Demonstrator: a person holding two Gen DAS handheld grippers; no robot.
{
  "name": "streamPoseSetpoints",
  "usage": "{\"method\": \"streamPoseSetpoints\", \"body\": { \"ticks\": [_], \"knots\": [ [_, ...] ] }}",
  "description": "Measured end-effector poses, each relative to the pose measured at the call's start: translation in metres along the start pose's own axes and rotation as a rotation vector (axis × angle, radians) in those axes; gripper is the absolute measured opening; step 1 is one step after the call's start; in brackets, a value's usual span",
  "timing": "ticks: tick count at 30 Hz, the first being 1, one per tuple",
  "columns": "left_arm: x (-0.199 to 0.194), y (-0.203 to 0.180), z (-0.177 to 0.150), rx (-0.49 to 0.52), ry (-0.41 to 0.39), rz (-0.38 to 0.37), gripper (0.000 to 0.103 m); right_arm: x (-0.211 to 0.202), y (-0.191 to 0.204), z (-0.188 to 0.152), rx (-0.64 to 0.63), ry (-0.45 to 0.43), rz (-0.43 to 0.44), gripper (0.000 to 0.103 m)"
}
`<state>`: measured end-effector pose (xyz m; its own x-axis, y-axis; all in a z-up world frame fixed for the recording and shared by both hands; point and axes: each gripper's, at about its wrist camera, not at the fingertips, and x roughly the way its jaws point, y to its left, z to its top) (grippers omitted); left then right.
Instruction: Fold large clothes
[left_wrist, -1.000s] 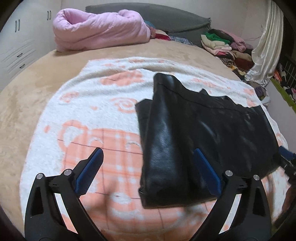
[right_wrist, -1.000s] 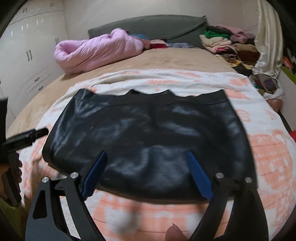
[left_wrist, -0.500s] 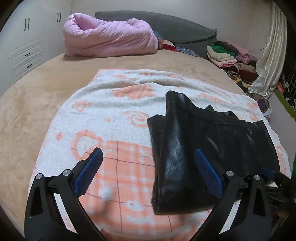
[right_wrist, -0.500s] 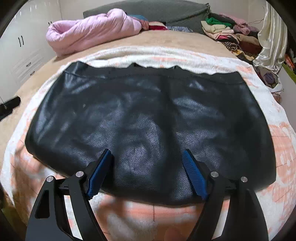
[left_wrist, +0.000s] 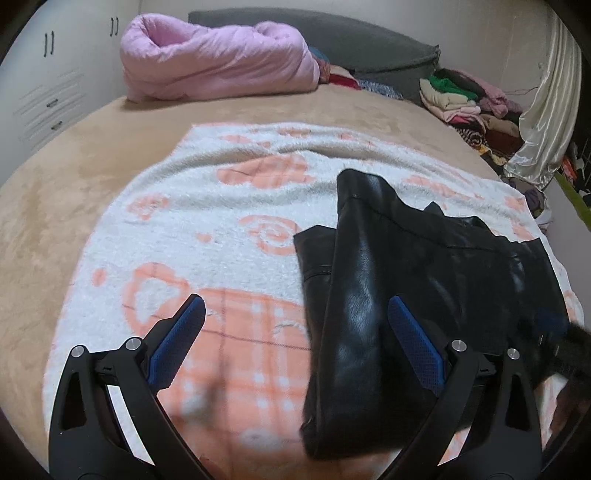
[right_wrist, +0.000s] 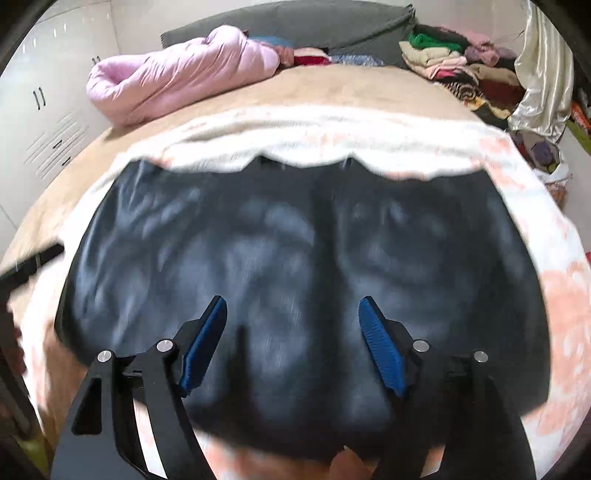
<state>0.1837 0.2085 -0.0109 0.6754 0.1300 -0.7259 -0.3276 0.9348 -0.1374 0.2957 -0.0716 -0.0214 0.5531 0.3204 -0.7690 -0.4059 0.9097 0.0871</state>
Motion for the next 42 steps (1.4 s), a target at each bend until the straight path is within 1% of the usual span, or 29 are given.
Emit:
{"method": "streamPoseSetpoints", "body": {
  "ticks": [1,2,5,6,9,10,13,16,18,19,20,21,22,23,24,25,26,28,29,31,32,33,36,39,41,42],
  "knots": [
    [0.007,-0.001,0.003,-0.002,0.015,-0.013,0.093,0.005,-0.001,0.010,0.001,-0.001,-0.004,0.072],
    [0.010,-0.003,0.004,-0.005,0.023,-0.024,0.093,0.014,-0.002,0.024,0.000,0.004,-0.018,0.069],
    [0.027,-0.006,0.011,-0.013,0.058,-0.065,0.093,0.033,-0.007,0.047,0.017,0.014,-0.017,0.067],
    [0.031,-0.006,0.013,-0.014,0.067,-0.069,0.093,0.043,-0.008,0.056,0.029,0.030,-0.011,0.066],
    [0.047,-0.004,0.018,-0.015,0.101,-0.071,0.093,0.067,-0.009,0.071,0.025,0.053,-0.044,0.063],
    [0.053,-0.002,0.020,-0.025,0.120,-0.084,0.093,0.073,-0.009,0.073,0.027,0.063,-0.053,0.057],
    [0.063,0.001,0.025,-0.030,0.151,-0.111,0.093,0.101,-0.013,0.074,0.047,0.145,-0.061,0.057],
    [0.075,0.000,0.028,-0.028,0.191,-0.131,0.093,0.116,-0.017,0.069,0.079,0.174,-0.052,0.058],
    [0.082,0.001,0.029,-0.044,0.211,-0.155,0.093,0.117,-0.016,0.066,0.071,0.164,-0.056,0.059],
    [0.087,0.002,0.029,-0.049,0.233,-0.171,0.093,0.115,-0.013,0.066,0.060,0.158,-0.060,0.059],
    [0.091,0.003,0.029,-0.051,0.257,-0.188,0.093,0.110,-0.012,0.066,0.052,0.144,-0.063,0.059],
    [0.094,0.004,0.029,-0.053,0.271,-0.198,0.093,0.096,-0.009,0.066,0.033,0.106,-0.061,0.059],
    [0.097,0.006,0.029,-0.060,0.282,-0.214,0.093,0.085,-0.004,0.064,0.020,0.079,-0.042,0.058],
    [0.099,0.007,0.031,-0.072,0.287,-0.231,0.093,0.066,0.004,0.059,0.001,0.031,0.013,0.059],
    [0.100,0.008,0.031,-0.078,0.295,-0.243,0.093,0.052,0.012,0.054,-0.017,0.003,0.051,0.061],
    [0.101,0.009,0.032,-0.079,0.301,-0.251,0.093,0.038,0.024,0.046,-0.051,-0.026,0.097,0.065],
    [0.102,0.009,0.033,-0.078,0.301,-0.255,0.093,0.025,0.037,0.037,-0.100,-0.051,0.140,0.073],
    [0.103,0.009,0.034,-0.071,0.305,-0.256,0.093,-0.001,0.070,0.012,-0.235,-0.110,0.180,0.081],
    [0.104,0.009,0.035,-0.069,0.306,-0.257,0.093,-0.010,0.085,-0.001,-0.297,-0.122,0.200,0.085],
    [0.104,0.010,0.036,-0.070,0.309,-0.262,0.093,-0.016,0.108,-0.021,-0.393,-0.115,0.222,0.087],
    [0.104,0.011,0.037,-0.071,0.311,-0.265,0.093,-0.017,0.124,-0.036,-0.463,-0.110,0.208,0.089],
    [0.104,0.012,0.036,-0.074,0.311,-0.269,0.093,-0.016,0.134,-0.044,-0.511,-0.107,0.190,0.089],
    [0.105,0.014,0.037,-0.074,0.315,-0.275,0.093,-0.008,0.166,-0.074,-0.679,-0.129,0.082,0.091],
    [0.105,0.017,0.036,-0.086,0.319,-0.288,0.093,0.005,0.187,-0.092,-0.772,-0.116,0.031,0.091],
    [0.106,0.018,0.036,-0.092,0.322,-0.297,0.093,0.013,0.197,-0.099,-0.823,-0.125,-0.043,0.091],
    [0.107,0.019,0.036,-0.097,0.323,-0.300,0.093,0.016,0.202,-0.103,-0.851,-0.144,-0.073,0.091]
  ]
}}
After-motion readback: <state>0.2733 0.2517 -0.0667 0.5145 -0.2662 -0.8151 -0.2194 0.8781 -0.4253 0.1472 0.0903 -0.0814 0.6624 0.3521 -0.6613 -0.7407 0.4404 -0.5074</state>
